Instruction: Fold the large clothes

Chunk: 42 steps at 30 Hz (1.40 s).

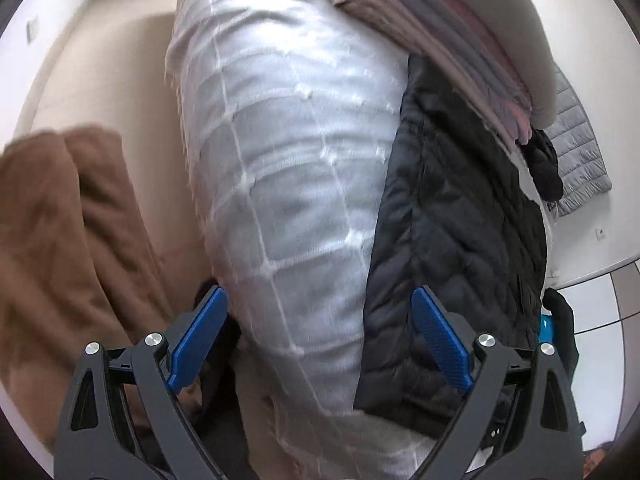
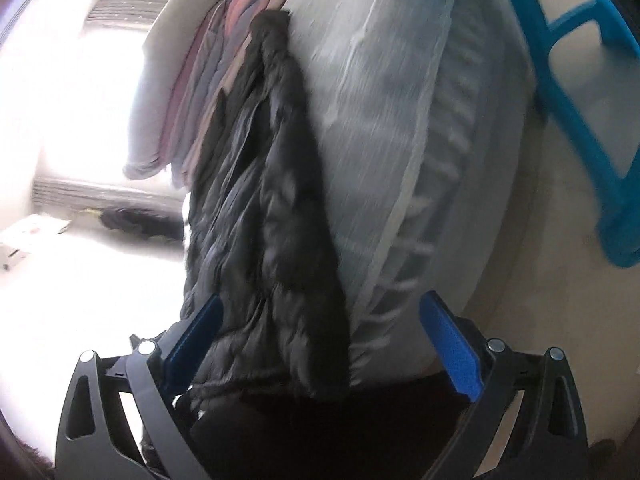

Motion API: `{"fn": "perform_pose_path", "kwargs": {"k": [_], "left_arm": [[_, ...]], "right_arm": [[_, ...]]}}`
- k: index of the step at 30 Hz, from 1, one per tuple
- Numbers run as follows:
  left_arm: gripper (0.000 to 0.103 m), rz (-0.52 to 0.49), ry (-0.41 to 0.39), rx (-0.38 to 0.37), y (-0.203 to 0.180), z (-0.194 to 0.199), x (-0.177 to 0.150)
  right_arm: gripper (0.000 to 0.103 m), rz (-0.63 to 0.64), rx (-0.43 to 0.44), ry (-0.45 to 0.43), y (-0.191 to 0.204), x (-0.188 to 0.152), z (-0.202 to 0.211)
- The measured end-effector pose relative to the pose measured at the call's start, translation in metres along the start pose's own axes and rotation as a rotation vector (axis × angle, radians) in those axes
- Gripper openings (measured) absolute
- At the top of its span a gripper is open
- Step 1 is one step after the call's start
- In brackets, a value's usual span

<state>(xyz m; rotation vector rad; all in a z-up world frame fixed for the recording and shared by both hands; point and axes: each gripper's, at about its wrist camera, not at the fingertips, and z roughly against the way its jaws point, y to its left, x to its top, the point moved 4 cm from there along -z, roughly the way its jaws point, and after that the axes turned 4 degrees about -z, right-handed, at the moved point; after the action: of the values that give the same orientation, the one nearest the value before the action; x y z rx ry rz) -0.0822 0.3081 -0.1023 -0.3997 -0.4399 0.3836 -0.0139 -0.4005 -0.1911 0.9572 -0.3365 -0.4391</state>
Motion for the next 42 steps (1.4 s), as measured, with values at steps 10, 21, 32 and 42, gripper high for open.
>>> {"fn": "perform_pose_path", "kwargs": {"k": [10, 21, 32, 42], "left_arm": [[0.090, -0.028, 0.152, -0.064, -0.026, -0.047, -0.041], [0.074, -0.075, 0.177, -0.266, -0.065, -0.045, -0.053], [0.008, -0.093, 0.149, -0.250, -0.067, -0.040, -0.052], [0.007, -0.099, 0.094, -0.320, -0.084, 0.008, -0.039]], "right_arm": [[0.092, 0.019, 0.099, 0.058, 0.017, -0.023, -0.005], [0.066, 0.020, 0.148, 0.054, 0.027, -0.020, 0.001], [0.013, 0.074, 0.139, 0.010, 0.023, -0.029, 0.015], [0.007, 0.120, 0.258, -0.096, 0.067, -0.030, 0.049]]}}
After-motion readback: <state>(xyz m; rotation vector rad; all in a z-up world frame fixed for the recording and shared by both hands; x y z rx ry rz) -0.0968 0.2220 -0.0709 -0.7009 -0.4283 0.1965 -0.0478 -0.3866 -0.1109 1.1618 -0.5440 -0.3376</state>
